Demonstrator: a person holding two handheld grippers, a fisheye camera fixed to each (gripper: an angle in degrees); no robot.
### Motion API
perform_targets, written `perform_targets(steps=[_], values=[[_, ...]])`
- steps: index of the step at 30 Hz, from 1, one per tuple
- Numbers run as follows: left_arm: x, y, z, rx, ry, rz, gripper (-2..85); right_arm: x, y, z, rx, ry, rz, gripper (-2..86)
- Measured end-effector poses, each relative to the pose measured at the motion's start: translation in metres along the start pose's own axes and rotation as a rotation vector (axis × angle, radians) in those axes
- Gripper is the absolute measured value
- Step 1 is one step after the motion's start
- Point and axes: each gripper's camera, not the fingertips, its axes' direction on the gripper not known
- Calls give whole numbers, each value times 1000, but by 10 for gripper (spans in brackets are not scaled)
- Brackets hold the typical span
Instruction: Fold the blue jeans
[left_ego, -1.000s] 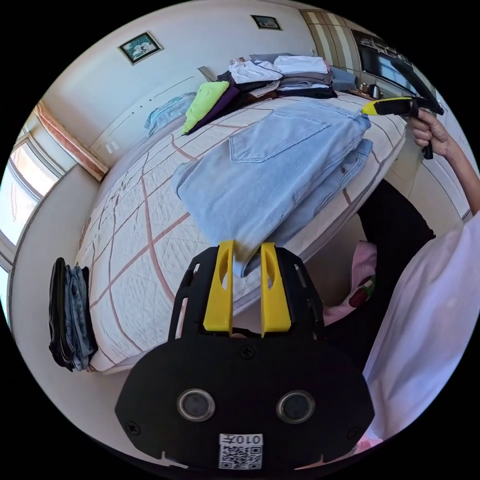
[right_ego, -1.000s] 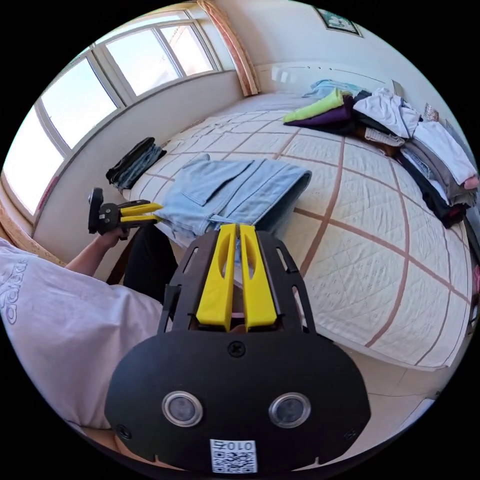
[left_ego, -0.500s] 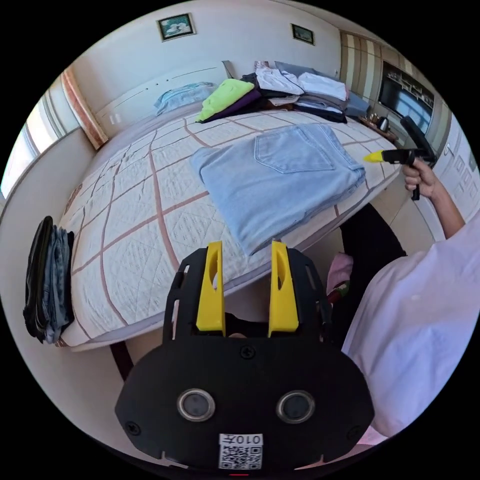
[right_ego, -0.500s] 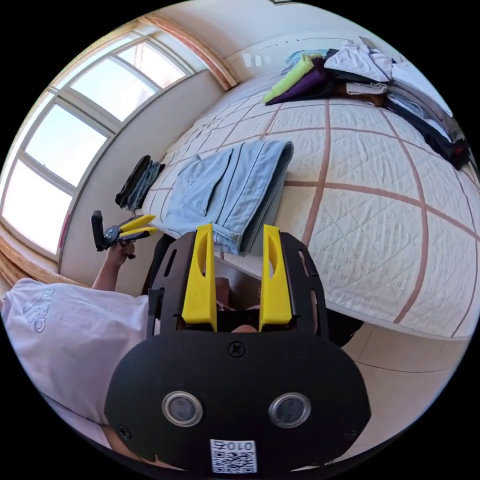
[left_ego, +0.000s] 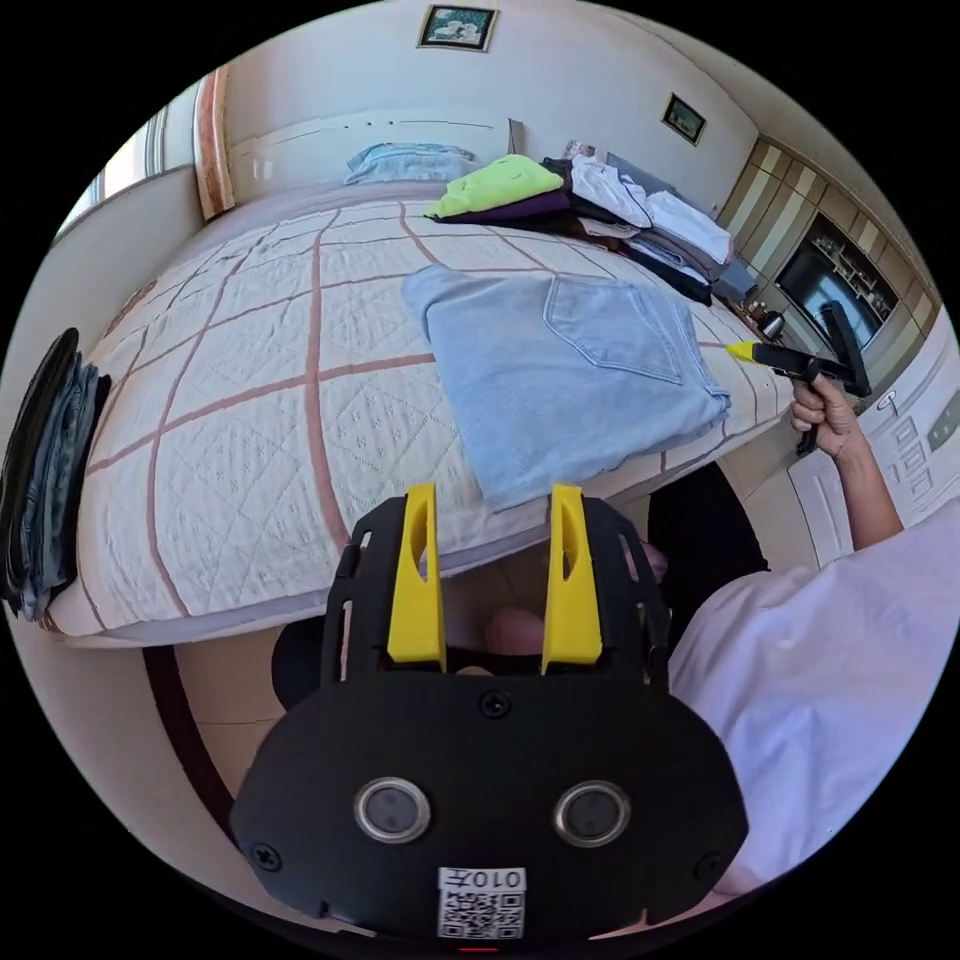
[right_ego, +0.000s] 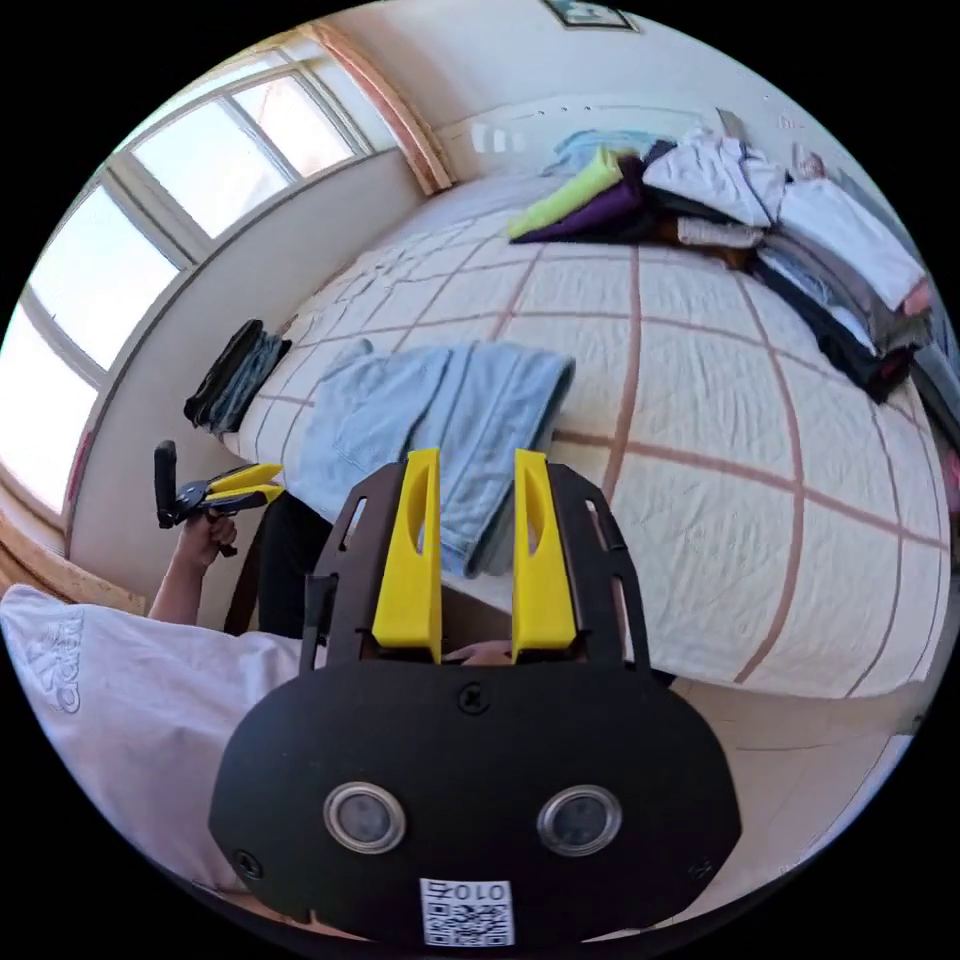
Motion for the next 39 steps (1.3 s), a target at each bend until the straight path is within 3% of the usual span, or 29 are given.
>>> perform_targets(steps=[2, 6, 12, 16, 18, 25, 31, 35, 39], values=[[-24, -1, -2, 21, 108, -51, 157, -29, -48, 17, -41, -54, -169, 132], [-40, -7, 15, 6, 156, -73, 157, -88, -156, 94, -181, -173, -473, 137], [-61, 1, 37, -1, 304, -144, 150, -132, -263, 217, -483, -169, -584, 130], [-82, 7, 41, 25, 420, -187, 139, -134, -281, 268, -645, -165, -577, 115], [-87, 10, 42, 40, 442, -192, 129, -131, -280, 282, -713, -273, -563, 77], [-69, 18, 27, 111, 393, -127, 72, -139, -281, 251, -589, -172, -611, 32], [-52, 13, 44, 52, 241, -158, 64, -110, -266, 275, -571, -166, -448, 39], [-45, 24, 57, 16, 272, -208, 72, -96, -239, 205, -222, -168, -370, 68], [-1, 44, 26, 89, -15, -123, 76, -75, -160, 91, 119, 3, -411, 82]])
